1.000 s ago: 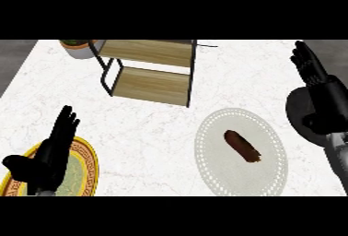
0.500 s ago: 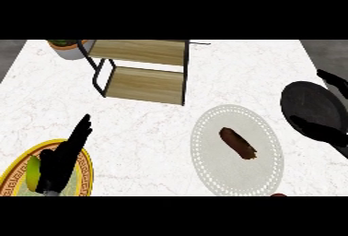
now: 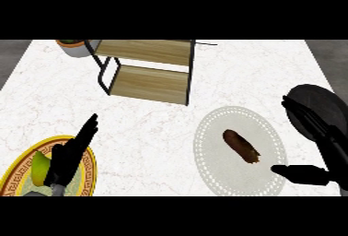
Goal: Pick the sweet potato from the placemat and place it in the tiered shelf
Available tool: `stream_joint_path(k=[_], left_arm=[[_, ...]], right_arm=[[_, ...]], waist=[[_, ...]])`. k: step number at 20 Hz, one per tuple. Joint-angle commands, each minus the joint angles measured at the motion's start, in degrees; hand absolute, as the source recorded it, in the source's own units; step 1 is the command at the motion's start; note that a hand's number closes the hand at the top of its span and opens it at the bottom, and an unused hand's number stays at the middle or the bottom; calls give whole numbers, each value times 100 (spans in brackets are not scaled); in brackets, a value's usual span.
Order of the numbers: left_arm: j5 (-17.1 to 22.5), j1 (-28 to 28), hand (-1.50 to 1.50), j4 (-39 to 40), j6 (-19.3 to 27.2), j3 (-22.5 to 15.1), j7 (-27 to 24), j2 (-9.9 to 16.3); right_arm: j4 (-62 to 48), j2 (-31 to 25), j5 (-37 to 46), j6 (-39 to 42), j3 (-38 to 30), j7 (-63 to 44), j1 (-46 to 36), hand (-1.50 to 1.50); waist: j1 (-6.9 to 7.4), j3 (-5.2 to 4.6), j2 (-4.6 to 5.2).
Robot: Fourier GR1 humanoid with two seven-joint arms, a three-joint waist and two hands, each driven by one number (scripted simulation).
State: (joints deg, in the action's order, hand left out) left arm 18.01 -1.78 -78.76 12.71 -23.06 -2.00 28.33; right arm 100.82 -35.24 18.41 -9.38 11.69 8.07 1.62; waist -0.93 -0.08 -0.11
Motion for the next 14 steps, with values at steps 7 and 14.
stream_joint_path(k=[7, 14], left_arm=[[-186, -156, 0, 163, 40, -101, 124, -181], [-90, -374, 0, 189, -194, 0, 215, -148]], right_arm=[[972, -995, 2908, 829, 1059, -2899, -182, -150], [1040, -94, 5331, 1734, 2497, -5160, -567, -150]], waist=[[63, -45, -35], [163, -15, 2]])
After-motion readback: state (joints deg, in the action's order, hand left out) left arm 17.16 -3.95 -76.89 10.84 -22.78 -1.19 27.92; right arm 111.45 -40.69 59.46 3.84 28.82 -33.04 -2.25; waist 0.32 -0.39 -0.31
